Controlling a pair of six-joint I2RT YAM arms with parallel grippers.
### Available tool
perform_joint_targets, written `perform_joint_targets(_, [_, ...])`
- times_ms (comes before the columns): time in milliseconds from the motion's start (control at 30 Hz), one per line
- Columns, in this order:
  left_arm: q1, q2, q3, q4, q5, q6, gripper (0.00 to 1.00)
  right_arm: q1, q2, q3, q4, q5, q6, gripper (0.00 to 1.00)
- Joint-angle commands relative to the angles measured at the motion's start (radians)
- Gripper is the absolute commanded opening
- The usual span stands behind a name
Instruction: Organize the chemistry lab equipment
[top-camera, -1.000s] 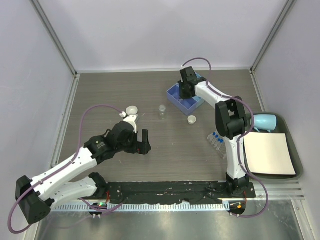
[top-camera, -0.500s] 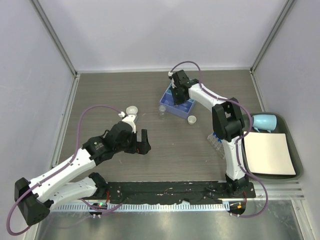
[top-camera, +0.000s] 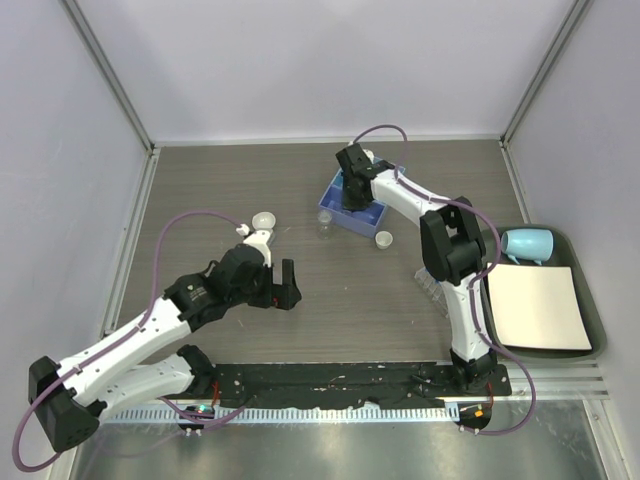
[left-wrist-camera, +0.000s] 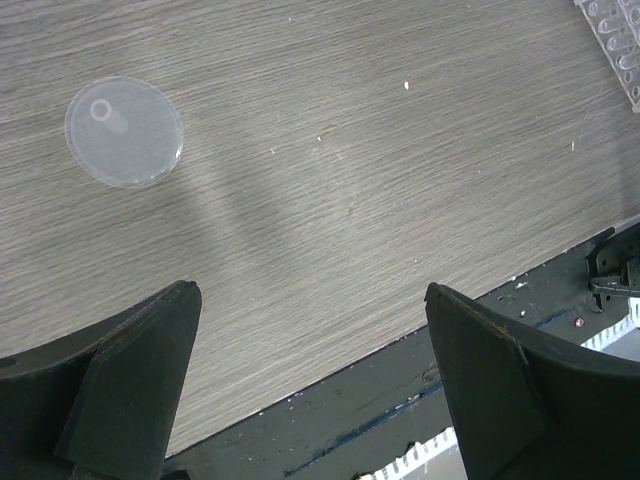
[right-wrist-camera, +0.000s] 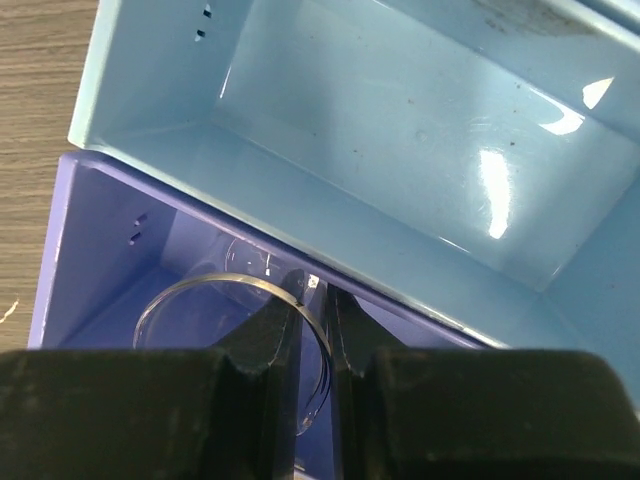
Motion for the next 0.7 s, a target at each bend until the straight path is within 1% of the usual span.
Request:
perform_joint_targets(0, [0.005, -0.026, -0.004, 0.006, 0.004, -0.010, 1.00, 0.050, 0.012, 0.056, 0.010, 0.096, 0.123, 0.01])
perform_joint_targets(167, [0.005, -0.041, -0.008, 0.003, 0.010, -0.010, 1.00, 0.071, 0.047, 0.096, -0.009, 0.163, 0.169, 0.01])
perform_joint_targets(400, [0.004, -0.054, -0.010, 0.003, 0.022, -0.011, 1.00, 0.073, 0.096, 0.170, -0.055, 0.189, 0.201, 0.01])
perform_joint_targets(433, [0.004, -0.055, -0.009, 0.003, 0.024, -0.011, 1.00, 0.074, 0.098, 0.175, -0.061, 0.194, 0.204, 0.03])
perform_joint_targets(467, [0.005, -0.055, -0.008, 0.002, 0.025, -0.011, 1.00, 0.074, 0.099, 0.181, -0.069, 0.199, 0.202, 0.08])
perform_joint_targets(533, [0.004, -0.058, -0.007, 0.001, 0.028, -0.010, 1.00, 0.076, 0.105, 0.193, -0.075, 0.205, 0.202, 0.13])
perform_joint_targets(567, [0.004, -0.058, -0.007, 0.000, 0.028, -0.008, 1.00, 0.074, 0.105, 0.198, -0.082, 0.208, 0.202, 0.18])
perform_joint_targets(667, [0.005, -0.060, -0.007, -0.003, 0.028, -0.007, 1.00, 0.076, 0.108, 0.221, -0.099, 0.212, 0.201, 0.22])
